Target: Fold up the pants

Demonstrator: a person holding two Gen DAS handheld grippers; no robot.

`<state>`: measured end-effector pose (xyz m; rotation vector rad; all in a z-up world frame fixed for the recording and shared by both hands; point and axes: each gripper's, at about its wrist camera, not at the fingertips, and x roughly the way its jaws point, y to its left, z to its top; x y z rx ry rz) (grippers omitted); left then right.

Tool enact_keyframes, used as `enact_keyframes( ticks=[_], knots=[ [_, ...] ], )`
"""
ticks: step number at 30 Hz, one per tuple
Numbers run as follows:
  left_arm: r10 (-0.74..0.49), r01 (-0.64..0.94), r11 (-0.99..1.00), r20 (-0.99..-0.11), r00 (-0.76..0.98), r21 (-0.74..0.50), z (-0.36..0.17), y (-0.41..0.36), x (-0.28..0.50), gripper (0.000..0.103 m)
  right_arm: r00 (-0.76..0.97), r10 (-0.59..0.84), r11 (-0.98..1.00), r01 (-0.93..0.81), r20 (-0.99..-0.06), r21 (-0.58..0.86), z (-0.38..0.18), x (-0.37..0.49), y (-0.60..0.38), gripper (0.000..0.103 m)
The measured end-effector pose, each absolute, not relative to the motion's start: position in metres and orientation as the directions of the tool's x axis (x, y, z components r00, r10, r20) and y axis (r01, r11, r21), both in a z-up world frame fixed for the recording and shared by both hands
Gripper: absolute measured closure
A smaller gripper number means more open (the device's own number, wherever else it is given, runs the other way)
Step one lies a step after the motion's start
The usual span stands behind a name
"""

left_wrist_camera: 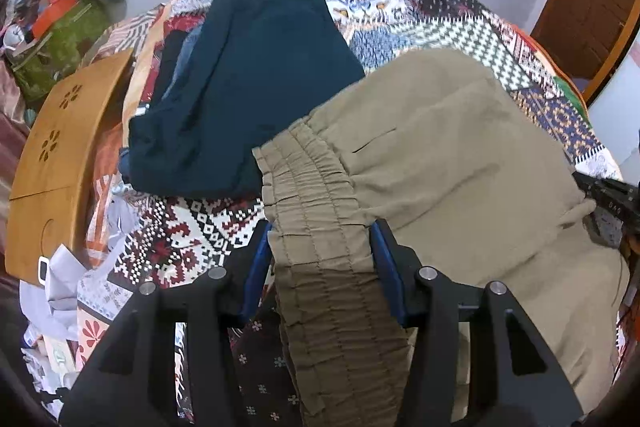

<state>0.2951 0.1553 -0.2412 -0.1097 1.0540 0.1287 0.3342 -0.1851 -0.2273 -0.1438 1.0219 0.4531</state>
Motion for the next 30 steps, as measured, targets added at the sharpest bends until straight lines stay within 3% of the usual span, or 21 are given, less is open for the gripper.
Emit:
enact_keyframes(
  ticks=[7, 11, 12, 21, 30],
  knots=[
    [0.084, -0.133, 0.991, -0.857, 0.508, 0.019, -0.221, 0.150, 0.288, 0.046, 0.493, 0.257, 0.902, -0.431, -0.831, 0.023, -0.199, 0.327, -0.184, 0.095],
    [0.118, -0.153, 0.988, -0.828, 0.548, 0.040, -0.203, 0.155, 0.285, 0.033, 0.534, 0.261, 0.900, -0.435, -0.805, 0.003, -0.168, 0.321, -0.182, 0.051],
    [0.128, -0.161, 0.986, -0.821, 0.556, 0.044, -0.199, 0.157, 0.285, 0.032, 0.547, 0.275, 0.898, -0.439, -0.791, 0.008, -0.161, 0.320, -0.181, 0.044],
    [0.165, -0.200, 0.978, -0.825, 0.540, 0.064, -0.195, 0.178, 0.303, 0.030, 0.553, 0.363, 0.881, -0.465, -0.751, 0.083, -0.129, 0.324, -0.160, 0.027],
    [0.117, -0.232, 0.973, -0.875, 0.470, 0.006, -0.228, 0.200, 0.341, 0.025, 0.559, 0.311, 0.899, -0.435, -0.768, 0.047, -0.144, 0.356, -0.133, 0.024]
  ],
)
